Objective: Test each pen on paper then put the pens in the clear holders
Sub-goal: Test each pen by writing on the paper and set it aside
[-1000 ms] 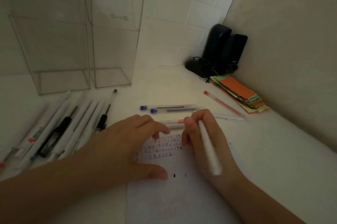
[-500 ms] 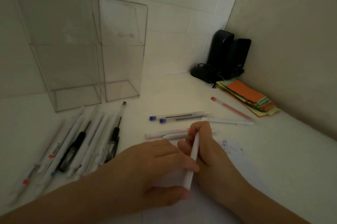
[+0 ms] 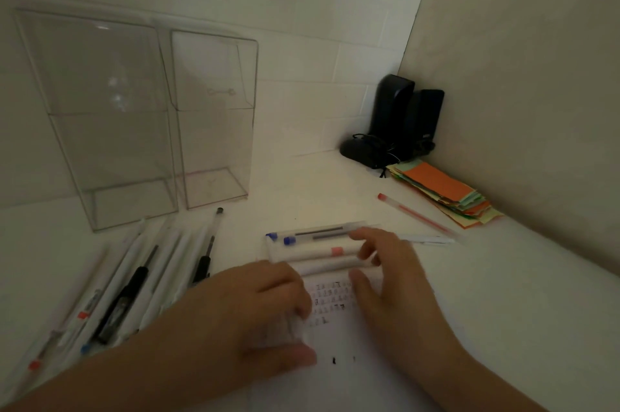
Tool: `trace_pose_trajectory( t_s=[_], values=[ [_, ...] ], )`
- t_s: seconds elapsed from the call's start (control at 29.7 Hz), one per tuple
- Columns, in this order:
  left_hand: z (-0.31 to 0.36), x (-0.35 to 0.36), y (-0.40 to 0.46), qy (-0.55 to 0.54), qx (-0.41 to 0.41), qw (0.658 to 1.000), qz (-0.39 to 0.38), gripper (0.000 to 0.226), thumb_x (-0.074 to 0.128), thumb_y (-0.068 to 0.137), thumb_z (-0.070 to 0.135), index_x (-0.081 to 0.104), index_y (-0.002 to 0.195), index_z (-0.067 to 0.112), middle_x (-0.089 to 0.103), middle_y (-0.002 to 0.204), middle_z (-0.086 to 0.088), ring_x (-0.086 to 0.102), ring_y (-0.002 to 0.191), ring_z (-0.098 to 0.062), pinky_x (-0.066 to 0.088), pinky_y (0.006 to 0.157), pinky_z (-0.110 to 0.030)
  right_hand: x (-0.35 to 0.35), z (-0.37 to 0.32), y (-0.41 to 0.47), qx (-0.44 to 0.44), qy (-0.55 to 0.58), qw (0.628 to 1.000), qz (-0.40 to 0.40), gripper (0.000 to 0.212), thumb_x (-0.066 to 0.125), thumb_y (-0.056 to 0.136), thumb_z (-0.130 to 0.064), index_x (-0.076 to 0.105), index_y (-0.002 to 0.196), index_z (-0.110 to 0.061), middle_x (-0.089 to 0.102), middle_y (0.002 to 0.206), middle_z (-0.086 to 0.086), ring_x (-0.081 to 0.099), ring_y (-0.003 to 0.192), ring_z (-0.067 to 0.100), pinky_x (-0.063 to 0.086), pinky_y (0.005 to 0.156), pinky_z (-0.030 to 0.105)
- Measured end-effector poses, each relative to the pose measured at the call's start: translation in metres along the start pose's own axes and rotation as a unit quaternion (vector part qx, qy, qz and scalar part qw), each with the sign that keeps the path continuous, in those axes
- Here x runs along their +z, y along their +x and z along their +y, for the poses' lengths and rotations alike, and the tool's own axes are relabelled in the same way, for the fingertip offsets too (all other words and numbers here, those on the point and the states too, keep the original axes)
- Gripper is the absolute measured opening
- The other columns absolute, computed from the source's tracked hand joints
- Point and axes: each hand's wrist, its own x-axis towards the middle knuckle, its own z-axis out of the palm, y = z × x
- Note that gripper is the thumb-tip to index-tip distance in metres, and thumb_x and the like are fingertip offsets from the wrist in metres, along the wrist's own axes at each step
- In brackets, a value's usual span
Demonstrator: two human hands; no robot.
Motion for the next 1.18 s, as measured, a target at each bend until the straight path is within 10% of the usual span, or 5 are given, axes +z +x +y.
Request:
trace_pose_trajectory(
  t_s=[0.27,0.64,0.91,1.01,1.18],
  values=[
    [-0.02,0.003,-0.005,0.074,-0.185,0.98,0.022,0.023,0.035,0.069,0.056,0.044,0.068,0.035,0.047,0.073,0.019,0.046,0.066,-0.001,0.031,0.057,-0.011,-0.006,0.022,0.009,0.113,-0.157,0.979,-0.069,0.036,0.044,0.092,-0.036,0.047,0.126,-0.025,0.045,0.129,-0.006,0.033,0.124,0.014,0.022,0.093,0.024],
    [-0.01,-0.005,0.007,0.189,-0.276,0.938,0.087,0.024,0.04,0.084,0.038,0.054,0.066,0.029,0.04,0.047,0.012,0.041,0.051,-0.005,0.027,0.056,-0.023,-0.015,0.009,0.012,0.095,0.025,0.995,-0.017,0.018,0.06,0.084,-0.032,0.056,0.075,-0.047,0.058,0.087,-0.021,0.046,0.092,-0.004,0.037,0.078,0.018],
    [0.004,0.011,0.007,0.122,-0.113,0.975,0.15,0.039,0.035,0.088,0.041,0.051,0.118,0.023,0.058,0.114,0.005,0.048,0.103,-0.013,0.033,0.088,-0.03,-0.018,-0.024,0.007,0.108,0.22,0.968,-0.055,0.01,0.072,0.073,-0.022,0.07,0.071,-0.031,0.065,0.069,-0.023,0.057,0.06,-0.003,0.04,0.056,0.007],
    [-0.003,0.013,0.008,0.108,-0.095,0.981,0.129,0.035,0.022,0.095,0.042,0.054,0.105,0.031,0.067,0.086,0.013,0.048,0.078,-0.001,0.034,0.074,-0.018,-0.02,-0.022,0.008,0.16,0.4,0.9,-0.068,0.016,0.081,0.059,-0.032,0.073,0.07,-0.023,0.063,0.058,-0.006,0.052,0.051,0.005,0.044,0.053,0.018],
    [-0.007,0.013,0.006,-0.046,-0.129,0.98,0.145,0.045,0.019,0.087,0.065,0.051,0.107,0.041,0.061,0.086,0.031,0.051,0.087,0.012,0.038,0.063,-0.001,-0.022,-0.013,0.007,0.21,0.678,0.678,-0.19,0.044,0.069,0.068,-0.054,0.071,0.09,-0.015,0.064,0.067,0.0,0.057,0.06,0.011,0.049,0.059,0.025]
  ],
)
